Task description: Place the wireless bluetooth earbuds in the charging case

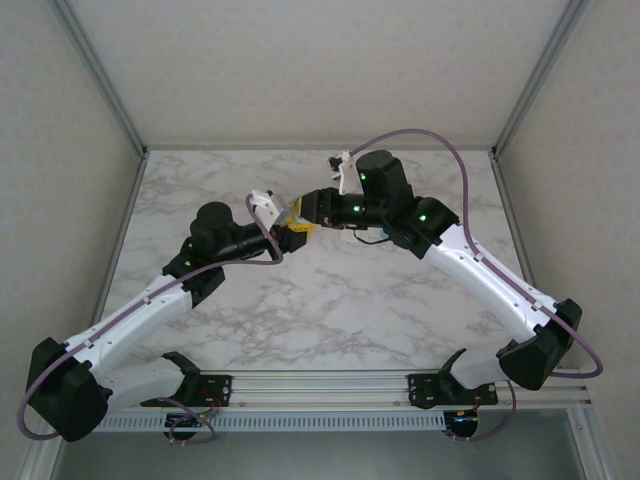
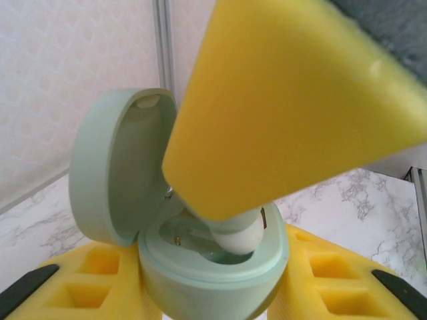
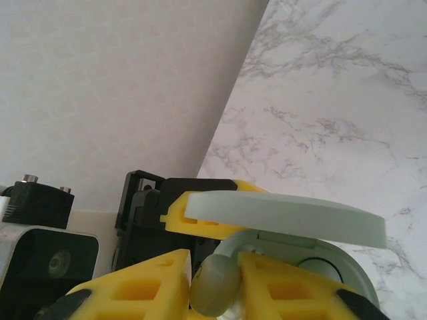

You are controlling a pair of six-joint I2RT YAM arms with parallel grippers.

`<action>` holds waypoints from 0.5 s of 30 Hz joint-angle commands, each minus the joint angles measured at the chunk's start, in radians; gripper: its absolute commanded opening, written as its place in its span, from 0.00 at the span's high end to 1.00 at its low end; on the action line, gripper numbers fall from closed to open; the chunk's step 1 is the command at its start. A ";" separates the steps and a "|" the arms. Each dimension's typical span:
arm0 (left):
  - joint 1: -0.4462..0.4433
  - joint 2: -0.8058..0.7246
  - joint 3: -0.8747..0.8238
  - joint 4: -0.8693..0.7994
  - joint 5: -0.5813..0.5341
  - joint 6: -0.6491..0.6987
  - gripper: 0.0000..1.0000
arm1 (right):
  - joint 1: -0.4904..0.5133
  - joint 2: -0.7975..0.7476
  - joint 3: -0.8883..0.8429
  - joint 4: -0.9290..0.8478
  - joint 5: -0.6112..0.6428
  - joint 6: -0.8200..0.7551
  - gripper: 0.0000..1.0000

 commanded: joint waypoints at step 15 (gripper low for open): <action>-0.011 -0.008 0.018 0.066 0.001 -0.016 0.81 | 0.011 0.017 0.040 -0.014 -0.049 -0.011 0.77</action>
